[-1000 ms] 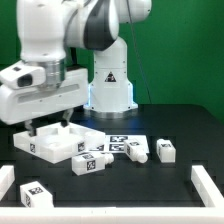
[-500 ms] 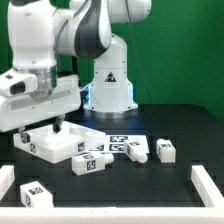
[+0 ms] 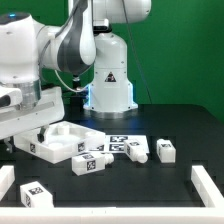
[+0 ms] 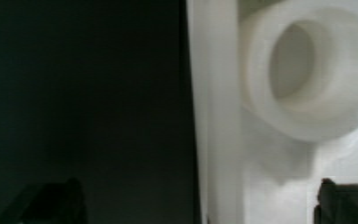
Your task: Assemble one leg
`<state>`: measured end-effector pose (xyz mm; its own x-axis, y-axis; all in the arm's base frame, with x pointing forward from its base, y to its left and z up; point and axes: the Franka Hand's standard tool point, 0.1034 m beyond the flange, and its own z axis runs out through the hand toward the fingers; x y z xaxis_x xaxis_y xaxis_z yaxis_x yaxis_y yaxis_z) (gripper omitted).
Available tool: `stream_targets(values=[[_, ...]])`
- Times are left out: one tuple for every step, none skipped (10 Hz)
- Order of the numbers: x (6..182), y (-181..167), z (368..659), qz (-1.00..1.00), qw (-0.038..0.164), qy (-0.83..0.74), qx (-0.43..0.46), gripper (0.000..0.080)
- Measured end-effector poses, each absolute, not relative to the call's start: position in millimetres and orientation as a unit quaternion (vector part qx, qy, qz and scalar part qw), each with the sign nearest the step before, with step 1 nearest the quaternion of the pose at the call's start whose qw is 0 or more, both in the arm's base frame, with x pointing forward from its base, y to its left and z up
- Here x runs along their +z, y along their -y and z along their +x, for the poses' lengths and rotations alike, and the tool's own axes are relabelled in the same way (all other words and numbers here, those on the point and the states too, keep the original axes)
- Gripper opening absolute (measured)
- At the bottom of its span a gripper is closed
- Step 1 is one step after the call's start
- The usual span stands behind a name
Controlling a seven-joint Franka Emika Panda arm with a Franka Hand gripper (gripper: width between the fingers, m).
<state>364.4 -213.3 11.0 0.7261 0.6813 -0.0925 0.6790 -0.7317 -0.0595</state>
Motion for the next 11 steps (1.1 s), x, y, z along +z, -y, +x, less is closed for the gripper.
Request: stream_targets(values=[[10.8,213,364,-0.929,0.011,0.367,0.054,0.0649],[10.8,213,364,-0.929,0.011,0.367,0.054,0.0528],[10.8,213,364,-0.929,0.011,0.367,0.054,0.0528],[10.7,213,364,-0.929,0.011,0.367,0.054,0.0391],[10.7,213,364,-0.929,0.011,0.367,0.055,0.0209],[10.6,213,364,-0.929,0.011,0.367,0.055,0.0074],[10.8,213,364,-0.929,0.011,0.367,0.054,0.0074],[10.7,213,364,-0.929,0.011,0.367,0.055,0.0054],[13.0,214,363,-0.935,0.012,0.349,0.055,0.0054],[22.7,217,362,-0.948,0.011,0.312,0.055,0.0054],[35.7,210,367,-0.960,0.016,0.274,0.057,0.0054]])
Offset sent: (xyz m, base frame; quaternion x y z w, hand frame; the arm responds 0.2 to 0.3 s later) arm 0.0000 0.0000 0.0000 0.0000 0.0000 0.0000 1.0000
